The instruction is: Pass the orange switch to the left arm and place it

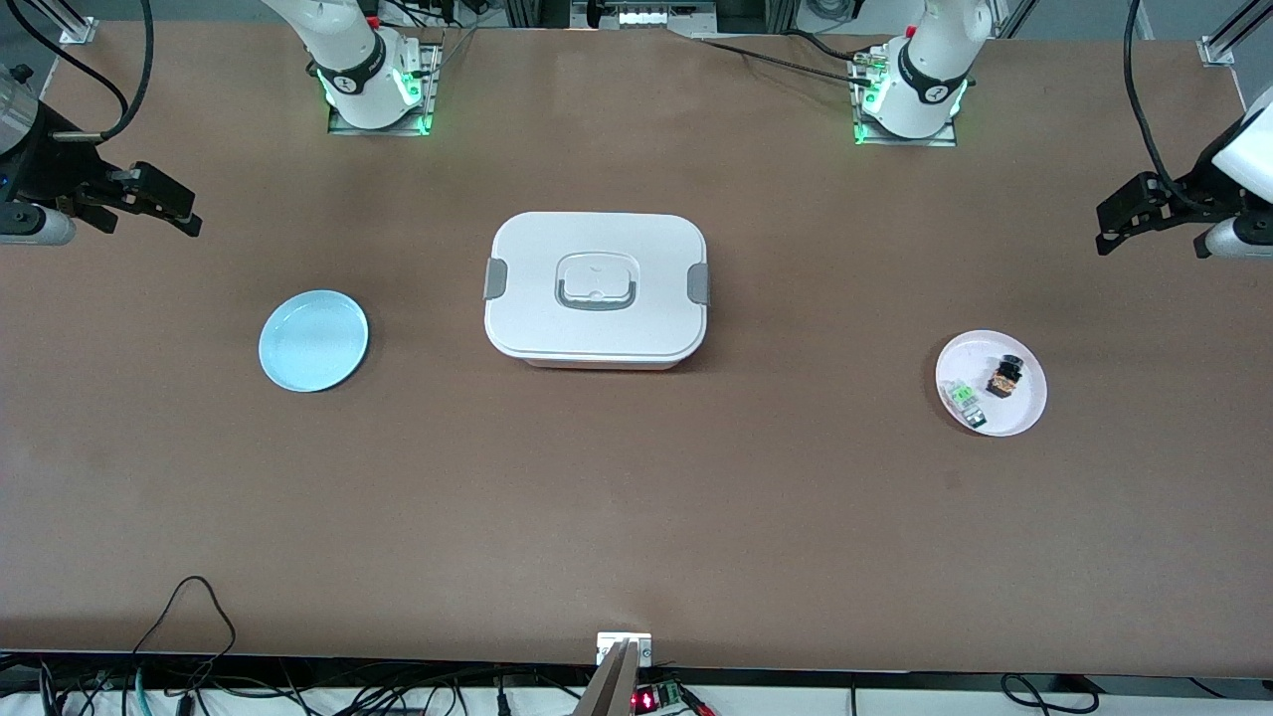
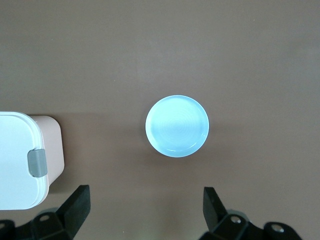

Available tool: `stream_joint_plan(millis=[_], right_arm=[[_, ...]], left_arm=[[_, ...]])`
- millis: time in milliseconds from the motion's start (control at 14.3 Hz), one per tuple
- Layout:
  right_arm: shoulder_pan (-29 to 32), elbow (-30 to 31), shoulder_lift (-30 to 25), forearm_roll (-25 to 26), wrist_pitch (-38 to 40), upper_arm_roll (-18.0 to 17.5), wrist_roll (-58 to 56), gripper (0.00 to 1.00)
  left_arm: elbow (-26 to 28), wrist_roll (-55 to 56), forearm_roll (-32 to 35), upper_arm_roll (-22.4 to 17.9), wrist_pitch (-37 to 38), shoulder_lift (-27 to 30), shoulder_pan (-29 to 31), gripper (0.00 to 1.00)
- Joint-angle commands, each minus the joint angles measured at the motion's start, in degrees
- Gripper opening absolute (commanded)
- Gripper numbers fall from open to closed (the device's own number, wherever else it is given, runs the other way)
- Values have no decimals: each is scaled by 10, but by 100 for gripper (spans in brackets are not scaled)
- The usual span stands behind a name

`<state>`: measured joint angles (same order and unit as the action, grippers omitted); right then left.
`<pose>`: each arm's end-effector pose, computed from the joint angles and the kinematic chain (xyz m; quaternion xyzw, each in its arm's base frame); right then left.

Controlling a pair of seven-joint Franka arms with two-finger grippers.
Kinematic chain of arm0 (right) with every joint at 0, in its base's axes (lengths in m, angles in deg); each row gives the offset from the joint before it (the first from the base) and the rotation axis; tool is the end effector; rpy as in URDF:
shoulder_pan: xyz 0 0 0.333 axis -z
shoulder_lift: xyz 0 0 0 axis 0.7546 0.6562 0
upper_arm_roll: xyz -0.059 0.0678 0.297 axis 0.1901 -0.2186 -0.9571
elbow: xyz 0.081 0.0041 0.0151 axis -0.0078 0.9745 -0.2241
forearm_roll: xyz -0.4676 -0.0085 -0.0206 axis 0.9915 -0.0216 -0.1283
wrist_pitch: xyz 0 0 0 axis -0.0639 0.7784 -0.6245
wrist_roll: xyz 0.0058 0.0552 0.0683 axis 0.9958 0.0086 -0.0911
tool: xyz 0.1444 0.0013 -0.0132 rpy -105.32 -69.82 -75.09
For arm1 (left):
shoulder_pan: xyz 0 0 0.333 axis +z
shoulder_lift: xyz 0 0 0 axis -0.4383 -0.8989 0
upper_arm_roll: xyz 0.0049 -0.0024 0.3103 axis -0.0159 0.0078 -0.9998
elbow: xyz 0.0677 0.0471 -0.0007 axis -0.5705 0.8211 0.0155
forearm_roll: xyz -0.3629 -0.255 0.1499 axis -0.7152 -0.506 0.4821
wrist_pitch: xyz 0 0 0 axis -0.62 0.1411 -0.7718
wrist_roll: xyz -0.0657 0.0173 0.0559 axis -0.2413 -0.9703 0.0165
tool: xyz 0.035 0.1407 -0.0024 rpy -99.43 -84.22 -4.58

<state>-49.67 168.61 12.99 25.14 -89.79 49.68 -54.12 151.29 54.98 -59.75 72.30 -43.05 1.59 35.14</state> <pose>0.6122 0.0202 0.5589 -0.9997 0.0227 0.0059 0.0063 0.6311 -0.0190 0.5922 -0.9990 0.0315 -0.0160 0.0272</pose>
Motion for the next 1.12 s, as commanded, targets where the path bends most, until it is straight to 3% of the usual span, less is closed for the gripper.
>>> stream_joint_plan(millis=[0,209,488,1047], right_arm=[[10,8,-14,10,3,-12,10,100],[10,9,-14,11,3,-12,11,100],[10,9,-14,11,3,-12,10,100],[10,8,-15,13,3,-11,9,100]], left_arm=[[-9,0,-12,-3,11,-9,-18,100],[-10,4,-14,-10,10,-9,-39,100],[-11,16,-14,-56,16,-12,-78,100],[-12,14,-28,-57,17,-12,-74,100]])
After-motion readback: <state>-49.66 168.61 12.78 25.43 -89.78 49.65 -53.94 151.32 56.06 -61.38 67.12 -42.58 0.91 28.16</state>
